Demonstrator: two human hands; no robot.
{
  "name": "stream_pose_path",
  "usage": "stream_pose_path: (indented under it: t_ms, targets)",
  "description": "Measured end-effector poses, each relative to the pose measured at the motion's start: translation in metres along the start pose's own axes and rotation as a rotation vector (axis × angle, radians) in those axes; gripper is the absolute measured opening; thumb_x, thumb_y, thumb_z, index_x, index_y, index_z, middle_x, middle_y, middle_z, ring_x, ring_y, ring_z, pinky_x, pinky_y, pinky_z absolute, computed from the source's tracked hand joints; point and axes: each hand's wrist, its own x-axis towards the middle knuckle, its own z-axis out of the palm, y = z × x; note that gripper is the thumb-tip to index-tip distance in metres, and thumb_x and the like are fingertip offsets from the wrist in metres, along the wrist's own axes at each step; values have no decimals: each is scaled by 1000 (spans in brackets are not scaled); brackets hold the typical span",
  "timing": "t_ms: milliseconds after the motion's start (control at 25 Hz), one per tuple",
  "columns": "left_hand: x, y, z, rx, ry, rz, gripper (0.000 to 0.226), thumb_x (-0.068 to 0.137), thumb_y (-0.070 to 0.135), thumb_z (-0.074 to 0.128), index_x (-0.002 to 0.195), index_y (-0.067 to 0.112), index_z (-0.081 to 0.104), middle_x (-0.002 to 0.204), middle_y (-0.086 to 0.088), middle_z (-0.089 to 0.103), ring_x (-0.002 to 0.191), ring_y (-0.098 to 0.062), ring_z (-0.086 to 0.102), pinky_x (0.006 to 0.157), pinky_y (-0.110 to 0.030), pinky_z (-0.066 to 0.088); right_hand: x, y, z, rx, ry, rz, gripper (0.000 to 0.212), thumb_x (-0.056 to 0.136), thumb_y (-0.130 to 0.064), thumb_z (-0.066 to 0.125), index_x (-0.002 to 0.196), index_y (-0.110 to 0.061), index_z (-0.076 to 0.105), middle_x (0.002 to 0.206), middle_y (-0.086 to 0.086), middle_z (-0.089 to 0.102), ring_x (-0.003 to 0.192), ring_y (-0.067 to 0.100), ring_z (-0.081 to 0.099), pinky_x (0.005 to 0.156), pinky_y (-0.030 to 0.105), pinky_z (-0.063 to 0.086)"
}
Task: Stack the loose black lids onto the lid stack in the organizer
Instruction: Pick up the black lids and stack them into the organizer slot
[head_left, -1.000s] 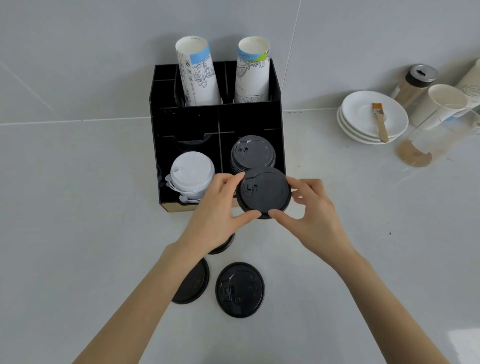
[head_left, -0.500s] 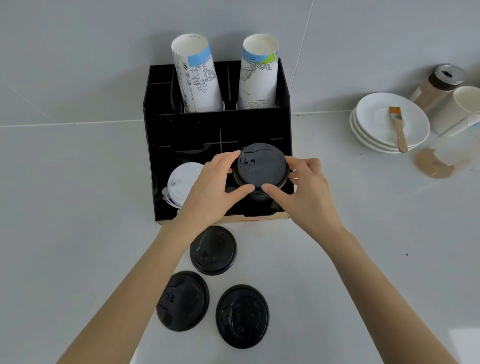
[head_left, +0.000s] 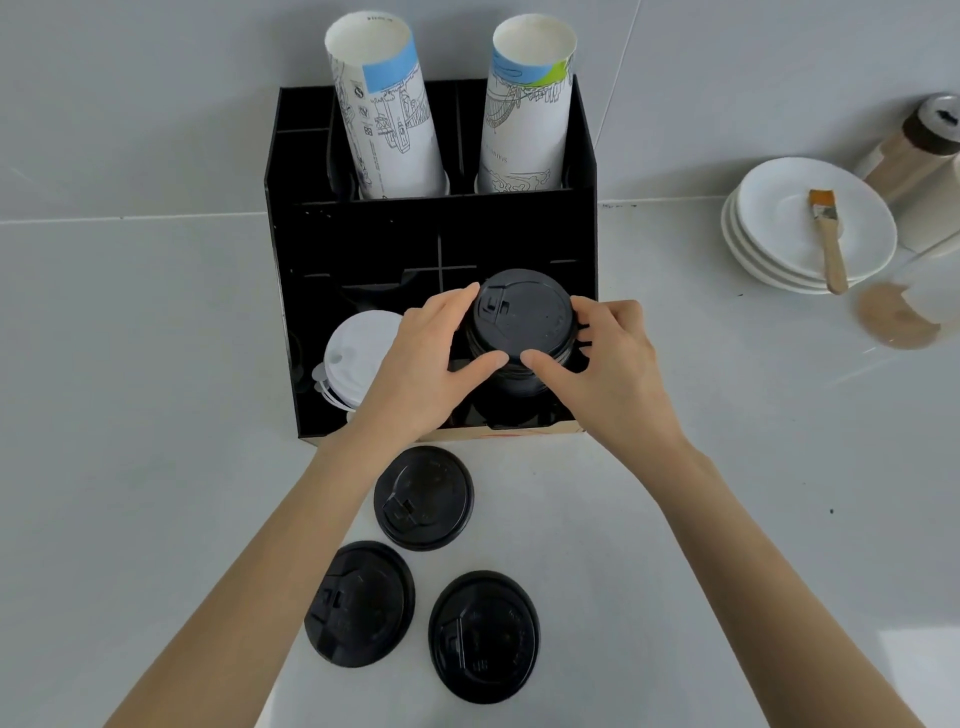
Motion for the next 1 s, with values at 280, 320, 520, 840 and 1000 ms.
stream_pose_path:
  t_ms: [280, 320, 520, 840, 1000]
  targets:
    - [-5, -2, 6, 10, 12, 3, 64, 83, 29, 57, 136, 18, 24, 141, -5, 39, 124, -23, 37, 93, -29, 31, -7, 3, 5, -23, 9, -13, 62, 78, -30, 65, 129, -13, 36, 123, 10, 37, 113, 24, 46, 85, 27, 40]
    - [-5, -2, 5, 9, 11, -1, 64, 83, 29, 57, 137, 18, 24, 141, -5, 39, 124, -23, 37, 94, -30, 32, -7, 3, 4, -32, 4, -15, 63, 78, -30, 65, 130, -12, 35, 123, 10, 37, 114, 24, 45, 85, 26, 39]
    - [-17, 2, -2, -31, 38, -15, 63, 82, 28, 59, 135, 18, 27, 139, -6, 40, 123, -21, 40, 93, -26, 30, -20, -4, 1, -92, 30, -42, 65, 82, -30, 60, 134, -12, 26, 127, 12, 36, 117, 24, 38, 83, 25, 33]
    - [-72, -10, -26, -59, 117, -84, 50, 81, 25, 61, 126, 20, 41, 126, -5, 51, 105, -14, 44, 88, -27, 34, -68, -23, 10, -85, -20, -207, 47, 86, -21, 53, 129, -15, 36, 124, 5, 44, 108, 20, 46, 76, 15, 32]
    - [-99, -25, -25, -72, 93, -107, 48, 81, 23, 61, 125, 18, 43, 123, -5, 53, 112, -18, 48, 93, -25, 34, -86, -19, 27, -78, -136, -225, 38, 87, -19, 52, 124, -15, 44, 124, 1, 46, 107, 17, 51, 84, 28, 44]
